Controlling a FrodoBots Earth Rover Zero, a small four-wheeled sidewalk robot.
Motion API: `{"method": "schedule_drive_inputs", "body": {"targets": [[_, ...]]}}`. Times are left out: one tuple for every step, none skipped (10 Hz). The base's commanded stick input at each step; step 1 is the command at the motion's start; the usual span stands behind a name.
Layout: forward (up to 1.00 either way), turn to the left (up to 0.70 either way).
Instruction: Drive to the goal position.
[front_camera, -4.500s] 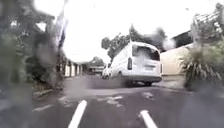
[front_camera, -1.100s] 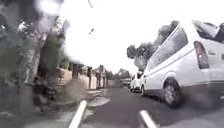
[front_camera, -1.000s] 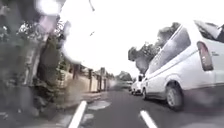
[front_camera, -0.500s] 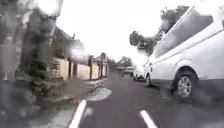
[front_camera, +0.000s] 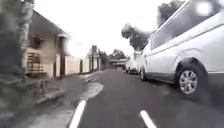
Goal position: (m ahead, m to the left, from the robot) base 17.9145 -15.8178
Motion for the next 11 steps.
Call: {"method": "schedule_drive_inputs", "body": {"targets": [[0.70,0.01],[0.70,0.05],[0.70,0.08],[0.70,0.06],[0.70,0.02],[0.70,0.00],[0.70,0.00],[0.70,0.05],[0.70,-0.17],[0.70,-0.27],[0.70,-0.22]]}}
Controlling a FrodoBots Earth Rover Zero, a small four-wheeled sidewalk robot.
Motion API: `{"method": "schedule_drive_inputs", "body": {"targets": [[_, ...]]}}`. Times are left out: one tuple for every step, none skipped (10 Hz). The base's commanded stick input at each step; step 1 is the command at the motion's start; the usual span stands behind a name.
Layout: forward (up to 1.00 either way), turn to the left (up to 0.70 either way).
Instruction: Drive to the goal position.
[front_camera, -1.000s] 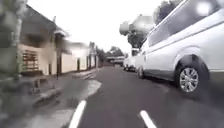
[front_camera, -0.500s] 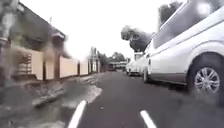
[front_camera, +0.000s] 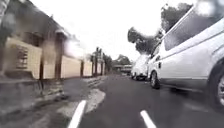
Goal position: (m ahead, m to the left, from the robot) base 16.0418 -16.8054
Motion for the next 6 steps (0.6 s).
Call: {"method": "schedule_drive_inputs", "body": {"targets": [[0.70,-0.35],[0.70,-0.35],[0.70,-0.35],[0.70,-0.35],[0.70,-0.35],[0.70,-0.22]]}}
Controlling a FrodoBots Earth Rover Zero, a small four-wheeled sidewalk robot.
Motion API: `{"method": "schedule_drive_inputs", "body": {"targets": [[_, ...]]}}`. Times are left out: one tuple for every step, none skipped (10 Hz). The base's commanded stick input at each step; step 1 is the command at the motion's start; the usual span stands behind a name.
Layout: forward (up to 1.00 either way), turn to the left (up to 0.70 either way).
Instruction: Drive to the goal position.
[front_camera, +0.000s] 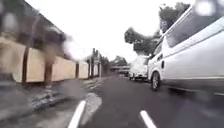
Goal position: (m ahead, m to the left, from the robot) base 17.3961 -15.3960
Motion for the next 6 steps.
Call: {"method": "schedule_drive_inputs", "body": {"targets": [[0.70,-0.04],[0.70,0.00],[0.70,0.01],[0.70,0.02],[0.70,0.03],[0.70,0.08]]}}
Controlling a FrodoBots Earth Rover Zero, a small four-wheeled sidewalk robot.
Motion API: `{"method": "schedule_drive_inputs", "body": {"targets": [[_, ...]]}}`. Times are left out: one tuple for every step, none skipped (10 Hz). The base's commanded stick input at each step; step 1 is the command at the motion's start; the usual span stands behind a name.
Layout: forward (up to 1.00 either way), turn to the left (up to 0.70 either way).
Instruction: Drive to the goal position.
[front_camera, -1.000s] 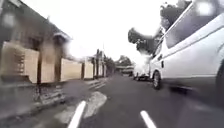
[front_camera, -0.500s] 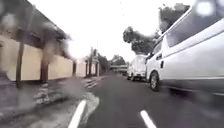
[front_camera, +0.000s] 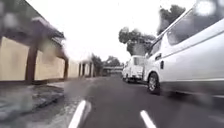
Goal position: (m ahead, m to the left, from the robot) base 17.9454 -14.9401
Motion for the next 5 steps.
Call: {"method": "schedule_drive_inputs", "body": {"targets": [[0.70,0.00],[0.70,0.00],[0.70,0.05],[0.70,-0.09],[0.70,-0.35]]}}
